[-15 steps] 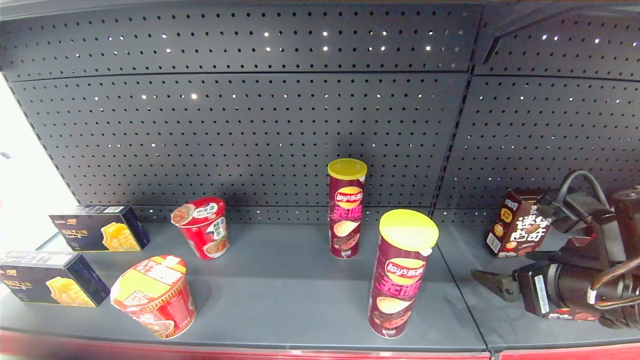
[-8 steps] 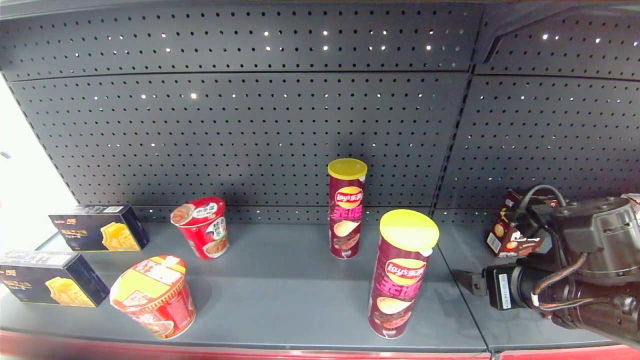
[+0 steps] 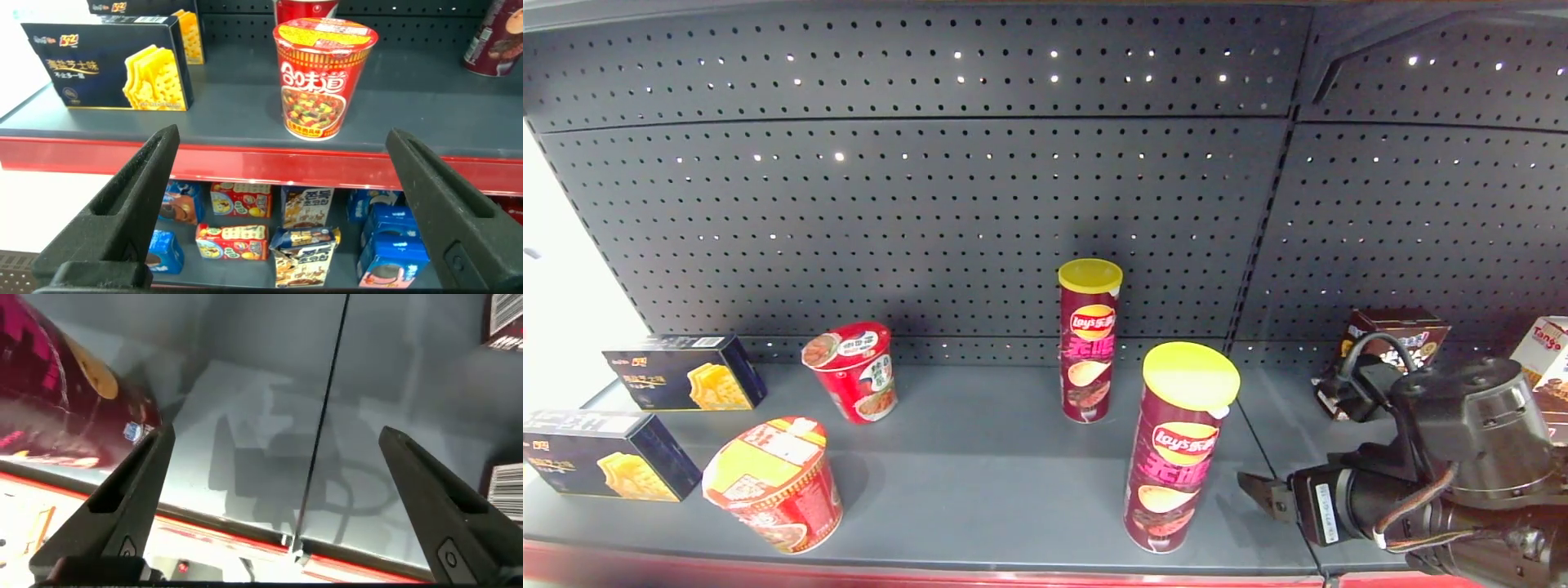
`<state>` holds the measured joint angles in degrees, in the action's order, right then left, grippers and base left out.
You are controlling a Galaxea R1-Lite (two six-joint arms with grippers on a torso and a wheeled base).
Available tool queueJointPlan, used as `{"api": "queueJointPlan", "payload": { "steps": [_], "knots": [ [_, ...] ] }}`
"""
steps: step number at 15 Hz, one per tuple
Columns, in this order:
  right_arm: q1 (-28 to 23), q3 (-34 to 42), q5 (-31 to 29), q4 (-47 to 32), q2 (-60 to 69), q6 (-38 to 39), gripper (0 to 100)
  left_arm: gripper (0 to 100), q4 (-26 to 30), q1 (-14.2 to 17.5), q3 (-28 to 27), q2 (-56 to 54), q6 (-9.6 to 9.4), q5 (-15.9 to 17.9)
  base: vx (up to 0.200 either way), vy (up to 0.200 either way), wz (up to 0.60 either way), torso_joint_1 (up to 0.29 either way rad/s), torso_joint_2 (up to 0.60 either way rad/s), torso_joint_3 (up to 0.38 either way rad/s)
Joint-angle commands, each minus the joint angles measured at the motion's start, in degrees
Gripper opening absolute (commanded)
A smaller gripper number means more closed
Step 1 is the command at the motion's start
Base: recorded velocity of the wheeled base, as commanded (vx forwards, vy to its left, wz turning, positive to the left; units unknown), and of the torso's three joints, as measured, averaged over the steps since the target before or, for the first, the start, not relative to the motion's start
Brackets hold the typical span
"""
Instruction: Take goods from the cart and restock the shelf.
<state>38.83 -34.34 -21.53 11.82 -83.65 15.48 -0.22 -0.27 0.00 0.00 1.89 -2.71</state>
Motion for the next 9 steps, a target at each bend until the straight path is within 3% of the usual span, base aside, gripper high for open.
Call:
{"api": "queueJointPlan", "payload": {
  "steps": [1,9],
  "knots": [
    [0.37,-0.38,0.0,0.22,-1.51,0.07,100,100,0.04,0.0,0.0,0.09,0.04,-0.02,0.0,0.0,0.0,0.0,0.0,0.0],
    [2.31,-4.95,0.61,1.36,-5.65,-0.01,100,100,-0.04,0.0,0.0,0.09,0.04,-0.02,0.0,0.0,0.0,0.0,0.0,0.0]
  ]
}}
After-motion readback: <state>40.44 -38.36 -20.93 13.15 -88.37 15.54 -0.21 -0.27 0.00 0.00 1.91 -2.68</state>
